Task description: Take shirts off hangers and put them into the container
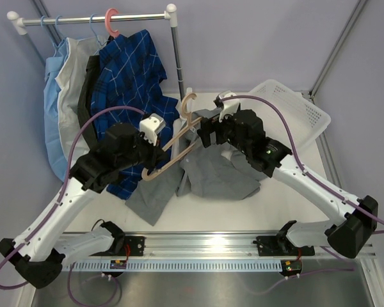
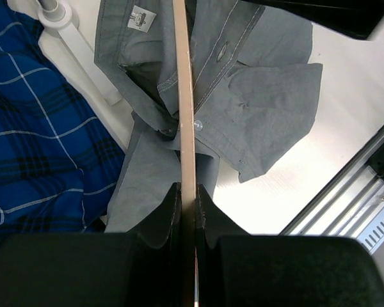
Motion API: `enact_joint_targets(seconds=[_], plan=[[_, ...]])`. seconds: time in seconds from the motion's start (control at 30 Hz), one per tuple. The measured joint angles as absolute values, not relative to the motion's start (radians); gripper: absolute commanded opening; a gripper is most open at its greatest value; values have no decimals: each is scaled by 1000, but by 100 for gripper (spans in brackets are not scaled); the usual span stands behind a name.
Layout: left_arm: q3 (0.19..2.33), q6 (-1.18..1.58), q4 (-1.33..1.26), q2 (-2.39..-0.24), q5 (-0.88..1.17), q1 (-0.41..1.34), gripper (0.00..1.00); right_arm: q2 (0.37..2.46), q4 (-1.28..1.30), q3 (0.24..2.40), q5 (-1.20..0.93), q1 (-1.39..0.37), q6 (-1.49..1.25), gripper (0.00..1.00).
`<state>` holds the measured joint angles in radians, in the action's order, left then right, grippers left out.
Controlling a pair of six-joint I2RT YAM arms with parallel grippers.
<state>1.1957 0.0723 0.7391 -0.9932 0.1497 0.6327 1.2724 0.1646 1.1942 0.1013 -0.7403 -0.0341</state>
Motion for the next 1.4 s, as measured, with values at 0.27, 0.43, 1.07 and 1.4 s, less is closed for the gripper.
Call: enact_joint_targets(seconds=[0.27, 0.43, 1.07, 1.4], plan=[[1171, 72, 738, -906, 172, 633, 0, 1420, 200, 1275, 228, -739, -36, 18], [1144, 73, 739, -869, 149, 633, 0, 1429, 226, 1280, 298, -724, -43, 0], [1069, 104, 817, -594, -46, 630, 0, 1369, 424, 1239, 376, -530, -227, 0], [1198, 132, 829, -683, -200, 631, 0, 1384, 399, 1144, 263, -529, -282, 0]])
